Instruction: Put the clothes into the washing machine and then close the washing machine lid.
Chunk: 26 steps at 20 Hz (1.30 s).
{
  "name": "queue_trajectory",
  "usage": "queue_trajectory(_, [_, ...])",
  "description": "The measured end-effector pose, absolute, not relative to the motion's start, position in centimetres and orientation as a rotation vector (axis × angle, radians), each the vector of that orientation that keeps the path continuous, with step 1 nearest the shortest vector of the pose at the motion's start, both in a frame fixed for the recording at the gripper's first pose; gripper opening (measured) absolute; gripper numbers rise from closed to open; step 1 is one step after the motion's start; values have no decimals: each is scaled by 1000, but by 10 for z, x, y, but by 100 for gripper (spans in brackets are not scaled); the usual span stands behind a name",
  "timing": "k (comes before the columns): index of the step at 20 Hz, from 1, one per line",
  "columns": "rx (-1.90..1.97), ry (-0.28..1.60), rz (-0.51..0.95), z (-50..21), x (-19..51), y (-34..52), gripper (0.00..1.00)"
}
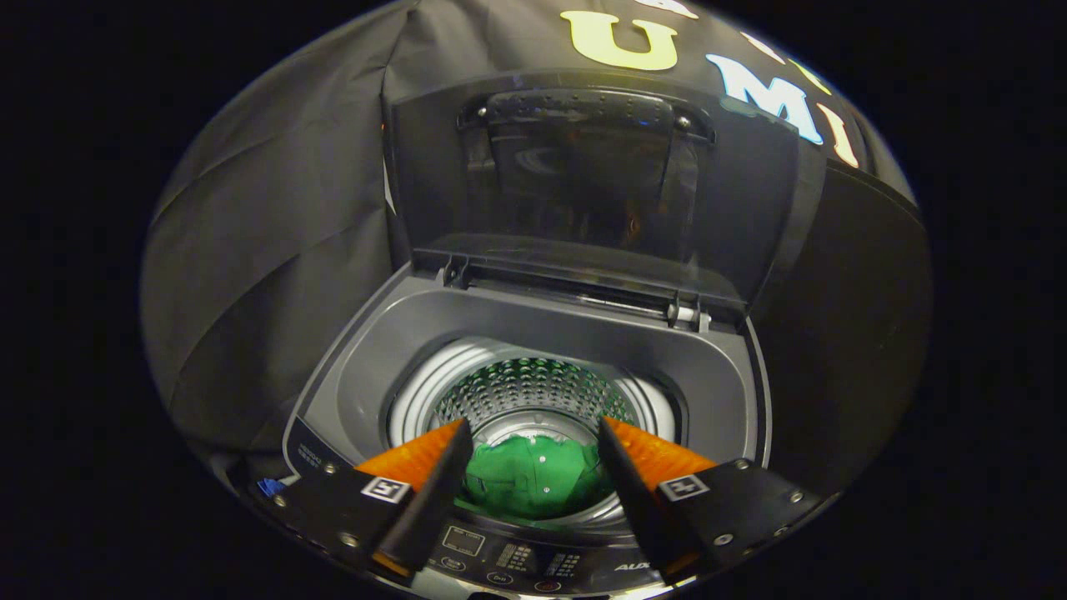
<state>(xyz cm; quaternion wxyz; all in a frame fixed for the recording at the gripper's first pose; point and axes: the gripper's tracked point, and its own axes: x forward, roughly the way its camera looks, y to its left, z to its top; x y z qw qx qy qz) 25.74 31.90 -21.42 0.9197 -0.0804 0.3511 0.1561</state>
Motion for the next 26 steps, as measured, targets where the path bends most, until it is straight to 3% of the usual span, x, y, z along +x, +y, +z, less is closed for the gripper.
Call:
queue_trajectory(1, [-168,710,321,-211,255,319,96])
queue_trajectory(17, [-132,229,294,-39,302,324,96])
queue_trajectory(26, [-73,109,256,37,352,336,96])
